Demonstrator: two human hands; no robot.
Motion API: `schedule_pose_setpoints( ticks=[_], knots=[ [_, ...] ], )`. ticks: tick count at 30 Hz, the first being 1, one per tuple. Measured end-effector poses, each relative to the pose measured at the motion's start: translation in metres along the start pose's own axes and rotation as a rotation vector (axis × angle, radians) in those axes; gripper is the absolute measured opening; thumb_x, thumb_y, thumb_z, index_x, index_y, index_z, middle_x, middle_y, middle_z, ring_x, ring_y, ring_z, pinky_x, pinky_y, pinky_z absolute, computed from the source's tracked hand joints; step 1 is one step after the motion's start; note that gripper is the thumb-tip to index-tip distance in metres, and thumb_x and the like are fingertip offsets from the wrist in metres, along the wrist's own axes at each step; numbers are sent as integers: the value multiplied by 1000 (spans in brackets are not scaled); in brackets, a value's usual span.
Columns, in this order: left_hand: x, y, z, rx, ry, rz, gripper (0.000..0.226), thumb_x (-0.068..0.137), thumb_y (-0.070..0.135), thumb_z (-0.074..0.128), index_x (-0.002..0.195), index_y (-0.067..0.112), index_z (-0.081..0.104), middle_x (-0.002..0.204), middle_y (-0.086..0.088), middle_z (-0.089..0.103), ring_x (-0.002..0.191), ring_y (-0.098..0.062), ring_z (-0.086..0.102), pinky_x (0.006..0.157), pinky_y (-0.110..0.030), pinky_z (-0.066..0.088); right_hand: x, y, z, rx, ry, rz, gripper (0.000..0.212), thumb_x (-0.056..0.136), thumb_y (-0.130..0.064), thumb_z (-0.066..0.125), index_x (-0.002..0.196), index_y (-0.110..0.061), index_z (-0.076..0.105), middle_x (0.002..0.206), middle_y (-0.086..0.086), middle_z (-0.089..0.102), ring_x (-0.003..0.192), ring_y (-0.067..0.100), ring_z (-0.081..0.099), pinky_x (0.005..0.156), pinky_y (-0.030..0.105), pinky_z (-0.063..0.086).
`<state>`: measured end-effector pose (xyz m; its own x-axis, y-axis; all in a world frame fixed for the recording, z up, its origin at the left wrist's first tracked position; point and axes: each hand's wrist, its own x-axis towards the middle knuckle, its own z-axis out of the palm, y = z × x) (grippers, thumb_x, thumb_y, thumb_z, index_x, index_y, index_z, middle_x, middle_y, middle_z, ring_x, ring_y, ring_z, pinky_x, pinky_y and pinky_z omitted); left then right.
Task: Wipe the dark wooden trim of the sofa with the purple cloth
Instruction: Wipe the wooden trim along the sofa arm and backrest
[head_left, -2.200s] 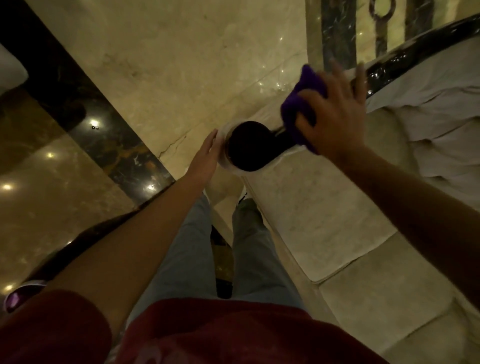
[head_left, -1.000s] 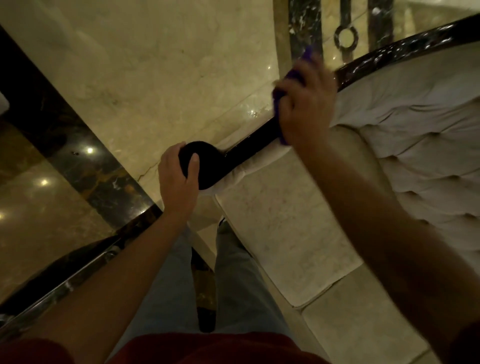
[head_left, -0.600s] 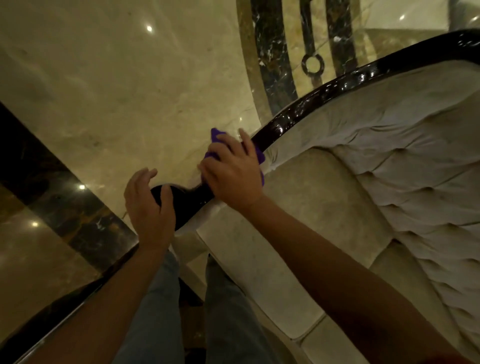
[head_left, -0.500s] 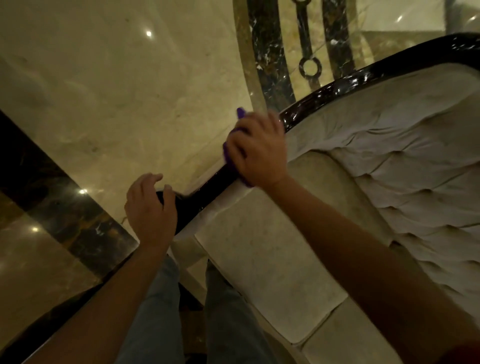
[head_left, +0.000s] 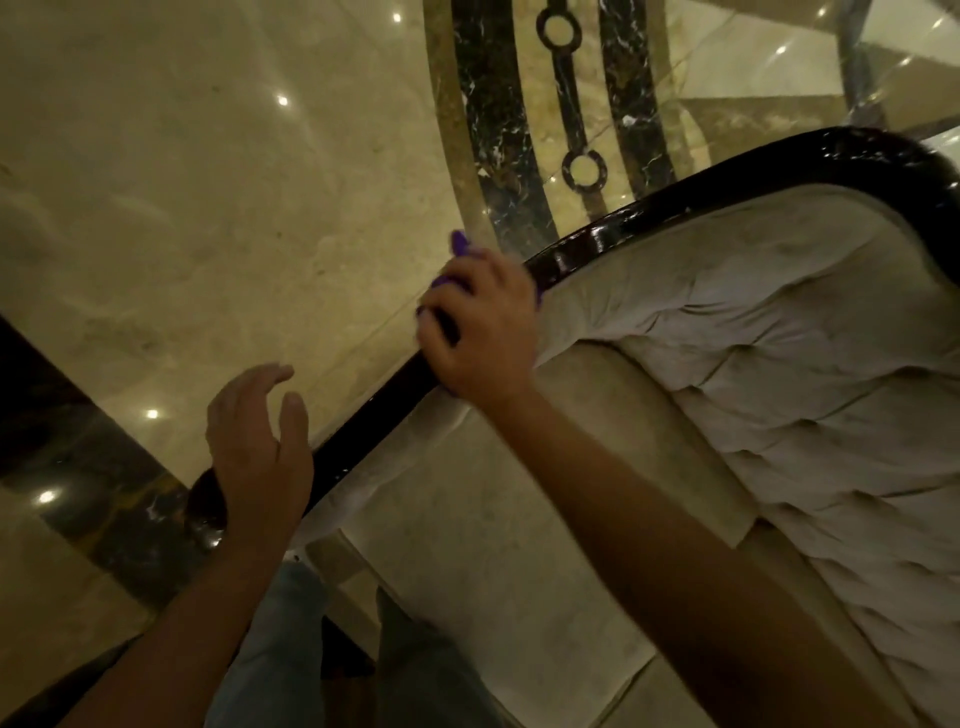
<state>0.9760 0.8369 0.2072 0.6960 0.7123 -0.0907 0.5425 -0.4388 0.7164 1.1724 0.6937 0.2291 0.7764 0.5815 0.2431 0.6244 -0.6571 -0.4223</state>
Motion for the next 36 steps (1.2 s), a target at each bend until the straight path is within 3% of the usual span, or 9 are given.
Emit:
schedule_pose_setpoints(
  ticks=[4,7,11,16,20,24,29,33,36],
  knots=[
    [30,63,41,-177,-54,76,37,104,25,44,132,7,57,134,-11,57,123,-25,55,101,-41,47,13,44,-13,-70,-154,-313,23,95,-31,63,102,-16,79,118,11,72,122,37,61,103,50,41],
    [37,91,70,-91,-164,151,41,103,34,43,135,10,53,137,-9,53,113,-24,60,83,-40,53,65,141,-58,-375,-116,-107,36,103,-40,46,110,-15,72,125,12,66,125,37,57,104,49,39],
    [32,92,91,220,-126,214,44,104,44,39,125,10,58,123,-9,64,87,-31,68,61,-36,44,103,223,-119,-603,-46,29,37,102,-42,43,106,-15,69,117,13,65,118,39,57,98,51,43],
    [34,91,91,307,-129,198,47,102,47,36,116,9,61,117,-11,65,77,-34,66,54,-38,45,71,138,-70,-281,10,240,21,91,-31,60,94,-15,74,114,8,67,126,34,55,112,49,35],
    [34,94,88,326,-108,180,52,100,50,33,119,9,59,116,-12,64,79,-35,66,55,-36,40,18,49,-26,56,-111,-16,20,88,-29,64,92,-16,78,113,8,71,124,32,55,109,49,35],
    [33,95,88,353,-92,150,53,101,51,34,122,8,56,115,-15,63,79,-35,65,59,-36,38,54,113,-58,-191,-252,-222,33,96,-37,54,108,-17,77,126,11,68,127,35,57,109,50,36],
    [32,96,89,382,-107,154,46,101,47,34,105,9,60,91,-14,65,70,-35,62,58,-34,35,110,242,-141,-627,-62,60,41,101,-45,42,109,-16,70,119,14,65,124,39,57,106,54,40],
    [31,96,90,391,-111,176,44,103,43,33,89,11,59,71,-10,57,60,-24,47,53,-31,29,85,170,-98,-428,6,275,30,94,-34,55,98,-13,75,117,12,67,128,39,55,115,54,33],
    [30,91,91,412,-109,167,39,103,41,34,91,12,58,72,-8,56,62,-19,43,53,-29,29,48,95,-47,-116,-21,195,17,86,-26,68,88,-11,77,111,12,69,124,38,55,113,54,32]
  ],
)
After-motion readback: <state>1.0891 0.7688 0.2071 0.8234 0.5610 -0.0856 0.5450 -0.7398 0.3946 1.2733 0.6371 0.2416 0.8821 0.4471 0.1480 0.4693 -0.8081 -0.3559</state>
